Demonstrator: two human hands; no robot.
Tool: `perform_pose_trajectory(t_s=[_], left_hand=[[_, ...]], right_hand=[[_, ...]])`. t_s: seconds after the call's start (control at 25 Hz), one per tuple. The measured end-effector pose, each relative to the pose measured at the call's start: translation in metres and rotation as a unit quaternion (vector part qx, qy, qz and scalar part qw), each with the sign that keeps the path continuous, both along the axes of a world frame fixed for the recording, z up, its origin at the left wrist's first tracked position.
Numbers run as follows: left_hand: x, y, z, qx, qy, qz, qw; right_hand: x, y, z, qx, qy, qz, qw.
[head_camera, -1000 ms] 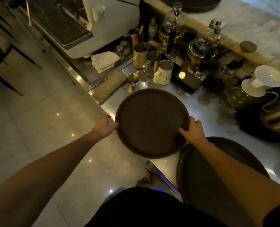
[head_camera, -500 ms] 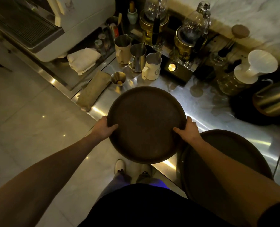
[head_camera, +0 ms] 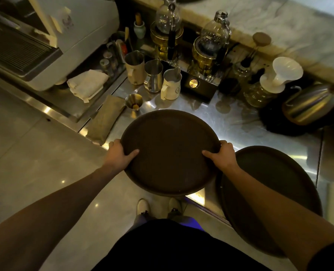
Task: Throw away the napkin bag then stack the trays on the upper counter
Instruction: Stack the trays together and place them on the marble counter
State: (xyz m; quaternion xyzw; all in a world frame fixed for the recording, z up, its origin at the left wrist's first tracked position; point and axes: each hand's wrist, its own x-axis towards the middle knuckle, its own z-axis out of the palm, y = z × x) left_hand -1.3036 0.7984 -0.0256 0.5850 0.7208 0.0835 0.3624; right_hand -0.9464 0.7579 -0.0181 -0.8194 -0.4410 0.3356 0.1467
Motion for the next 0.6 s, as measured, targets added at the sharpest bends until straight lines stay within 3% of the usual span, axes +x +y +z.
perform_pose_trajectory(t_s=[0.2, 0.6], left_hand=[[0.021, 0.016, 0.004, 0.068, -0.036, -0.053, 0.996], [0.156, -0.015, 0.029, 0.124, -0.098, -0.192, 0.969]], right_hand=[[0.004, -0.036, 0.031, 0.034, -0.02, -0.084, 0.996], [0.087, -0.159, 0.057, 0.043, -0.06, -0.233, 0.97]])
